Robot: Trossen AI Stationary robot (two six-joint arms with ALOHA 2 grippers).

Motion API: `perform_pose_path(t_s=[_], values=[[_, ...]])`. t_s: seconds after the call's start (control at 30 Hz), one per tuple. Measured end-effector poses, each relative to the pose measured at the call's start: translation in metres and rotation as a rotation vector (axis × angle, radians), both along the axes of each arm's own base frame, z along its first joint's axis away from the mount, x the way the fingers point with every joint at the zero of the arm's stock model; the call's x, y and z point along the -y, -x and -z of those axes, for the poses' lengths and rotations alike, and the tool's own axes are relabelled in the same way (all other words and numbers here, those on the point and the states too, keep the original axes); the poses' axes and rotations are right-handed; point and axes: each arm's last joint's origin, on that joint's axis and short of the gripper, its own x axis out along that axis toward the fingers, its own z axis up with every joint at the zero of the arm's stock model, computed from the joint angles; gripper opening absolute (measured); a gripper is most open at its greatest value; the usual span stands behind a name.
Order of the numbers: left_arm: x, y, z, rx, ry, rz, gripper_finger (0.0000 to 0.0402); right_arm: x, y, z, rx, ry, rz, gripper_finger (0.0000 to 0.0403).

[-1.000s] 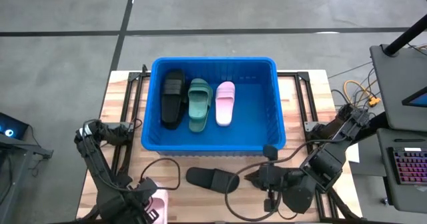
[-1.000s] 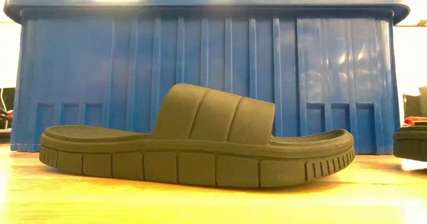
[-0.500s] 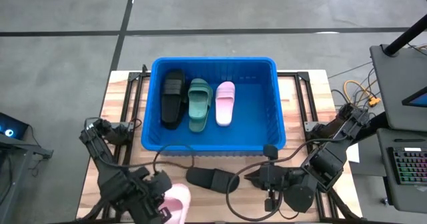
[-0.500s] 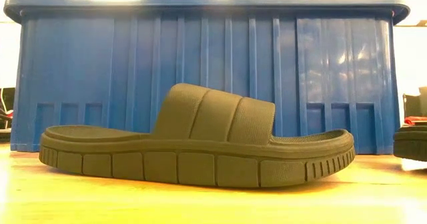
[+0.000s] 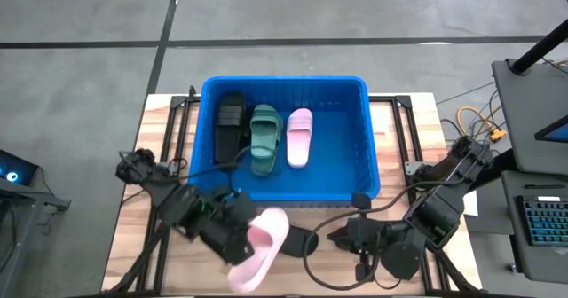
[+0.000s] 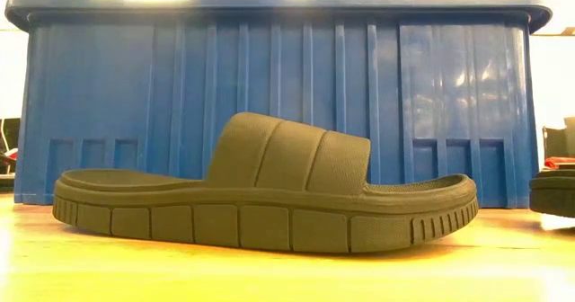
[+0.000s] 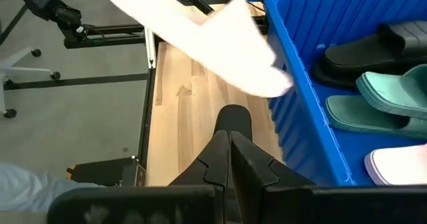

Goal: Pick and place slides into bin
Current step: Put the pink slipper into the blue bin

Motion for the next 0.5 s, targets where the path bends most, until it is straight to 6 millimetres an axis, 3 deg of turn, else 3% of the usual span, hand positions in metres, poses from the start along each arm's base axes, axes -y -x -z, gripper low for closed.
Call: perform_pose_path(t_s=[0.3, 0.5], values=[[-0.06, -0.004, -0.023, 0.102, -0.183, -0.032, 0.0, 0.005, 0.0, -0.004, 0.008, -0.025, 0.02, 0.0008], [-0.094, -0.015, -0.024, 0.07, -0.277, -0.011, 0.0, 0.016, -0.008, -0.003, 0.003, -0.01, 0.053, 0.0008]])
